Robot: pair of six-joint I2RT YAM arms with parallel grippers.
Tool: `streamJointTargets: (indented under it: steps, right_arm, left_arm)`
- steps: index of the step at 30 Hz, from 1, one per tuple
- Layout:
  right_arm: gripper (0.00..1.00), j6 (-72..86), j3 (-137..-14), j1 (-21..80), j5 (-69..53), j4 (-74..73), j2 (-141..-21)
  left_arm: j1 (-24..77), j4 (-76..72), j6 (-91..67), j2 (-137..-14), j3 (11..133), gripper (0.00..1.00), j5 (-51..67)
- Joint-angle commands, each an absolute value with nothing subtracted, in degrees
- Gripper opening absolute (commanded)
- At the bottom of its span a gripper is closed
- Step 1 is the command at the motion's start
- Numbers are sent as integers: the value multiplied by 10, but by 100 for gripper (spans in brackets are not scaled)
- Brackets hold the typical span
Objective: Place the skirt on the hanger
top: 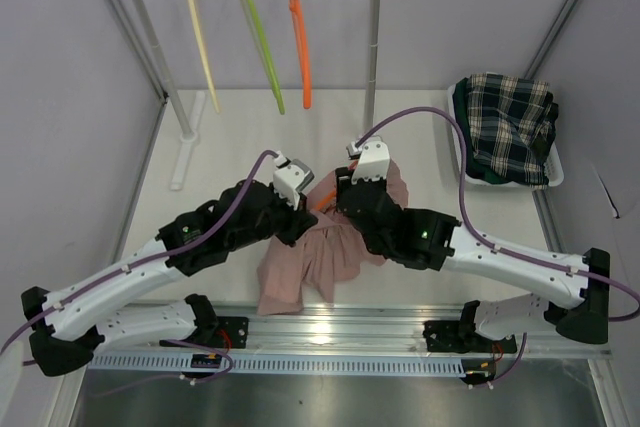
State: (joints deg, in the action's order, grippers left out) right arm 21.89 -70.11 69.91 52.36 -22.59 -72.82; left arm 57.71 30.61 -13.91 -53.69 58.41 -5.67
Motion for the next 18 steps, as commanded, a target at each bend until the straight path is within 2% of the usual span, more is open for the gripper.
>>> streamJointTargets:
  steps: [1,3,6,13,18]
  right_arm:
    - [53,231,-735,686,527,-241,-702]
    - [65,236,-735,681,522,-244,-699]
    - [73,244,-735,677,509,-249,-688]
    - [76,266,-737,650,515,-282,-662]
    - [77,280,-737,592,476,-304,-629]
  left_arm:
    - [575,278,-142,-512,579,0,-96]
    - [575,277,-147,-504,578,0,-104]
    - [575,279,-151,-497,578,0,-122]
    - [575,285,-164,-483,592,0,-123]
    - [575,324,-179,-491,635,0,-163]
